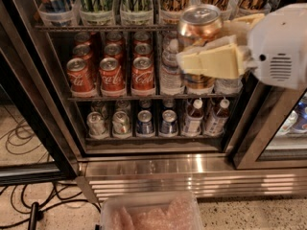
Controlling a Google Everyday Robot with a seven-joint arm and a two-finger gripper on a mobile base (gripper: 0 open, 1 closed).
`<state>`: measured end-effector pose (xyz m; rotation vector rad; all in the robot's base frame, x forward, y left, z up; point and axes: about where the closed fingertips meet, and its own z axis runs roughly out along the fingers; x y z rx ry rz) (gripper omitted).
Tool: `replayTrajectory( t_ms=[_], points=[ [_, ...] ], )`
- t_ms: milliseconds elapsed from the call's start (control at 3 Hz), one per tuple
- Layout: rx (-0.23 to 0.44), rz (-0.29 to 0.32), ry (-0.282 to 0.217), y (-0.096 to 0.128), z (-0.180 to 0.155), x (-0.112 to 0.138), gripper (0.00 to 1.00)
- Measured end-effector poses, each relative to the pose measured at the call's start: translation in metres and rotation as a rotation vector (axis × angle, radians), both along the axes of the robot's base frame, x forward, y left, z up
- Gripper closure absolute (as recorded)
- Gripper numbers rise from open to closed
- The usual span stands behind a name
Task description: Pick orange can from top shelf of fridge
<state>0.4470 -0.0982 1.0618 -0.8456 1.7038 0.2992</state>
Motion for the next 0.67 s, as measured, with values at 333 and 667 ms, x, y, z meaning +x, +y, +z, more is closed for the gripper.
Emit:
replayTrajectory(
  t_ms=[333,667],
  points=[
    [0.0,0.132,0.034,0.0433,-0.0099,-0.0377,1.0],
    [-0.001,0.137,0.028,0.0459,-0.0055,-0.0397,1.0]
  ],
)
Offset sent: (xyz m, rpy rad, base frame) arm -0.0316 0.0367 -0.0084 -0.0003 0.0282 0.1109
